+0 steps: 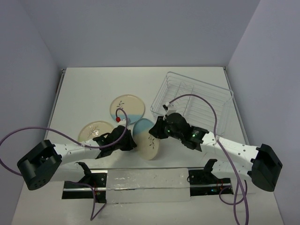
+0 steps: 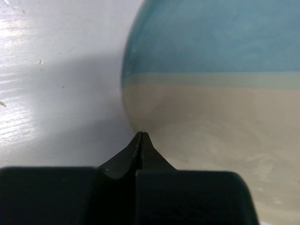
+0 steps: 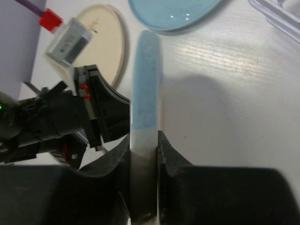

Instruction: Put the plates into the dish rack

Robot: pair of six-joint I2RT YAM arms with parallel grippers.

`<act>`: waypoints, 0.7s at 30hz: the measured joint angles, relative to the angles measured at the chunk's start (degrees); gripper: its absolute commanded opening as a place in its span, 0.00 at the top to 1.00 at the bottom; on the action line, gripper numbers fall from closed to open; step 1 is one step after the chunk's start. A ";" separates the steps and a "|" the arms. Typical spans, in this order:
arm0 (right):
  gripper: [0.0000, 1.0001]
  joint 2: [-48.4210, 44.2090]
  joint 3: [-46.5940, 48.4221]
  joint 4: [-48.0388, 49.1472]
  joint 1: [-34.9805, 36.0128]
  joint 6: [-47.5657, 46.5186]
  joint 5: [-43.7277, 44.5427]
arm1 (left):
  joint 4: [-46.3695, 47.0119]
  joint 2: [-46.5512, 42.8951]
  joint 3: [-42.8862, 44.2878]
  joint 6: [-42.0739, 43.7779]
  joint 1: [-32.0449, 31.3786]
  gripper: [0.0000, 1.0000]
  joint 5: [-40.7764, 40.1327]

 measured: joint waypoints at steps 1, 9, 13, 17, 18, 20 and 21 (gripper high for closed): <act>0.95 0.67 0.32 -0.59 0.01 -0.42 0.09 | 0.04 -0.31 0.00 0.01 -0.03 1.00 -0.01; 1.00 2.16 3.17 -4.73 0.41 -3.33 3.66 | -1.46 -7.46 0.27 -0.01 -0.36 0.26 -4.92; 1.00 0.41 6.70 -8.59 0.49 -9.03 8.00 | -3.13 -15.65 2.25 0.37 -0.36 0.01 -10.68; 1.00 -1.52 13.87 -11.48 -0.17 -16.94 10.83 | -3.68 -22.13 4.87 0.46 -0.38 0.01 -17.39; 1.00 -1.92 15.97 -11.36 -0.38 -18.88 11.21 | -3.91 -23.05 5.39 0.44 -0.38 0.01 -18.99; 1.00 -2.61 20.37 -10.99 -0.88 -22.58 11.48 | -4.72 -23.90 6.15 0.25 -0.32 0.01 -22.11; 1.00 -2.71 22.60 -10.68 -1.26 -24.44 11.36 | -5.22 -24.00 6.31 0.13 -0.29 0.01 -23.57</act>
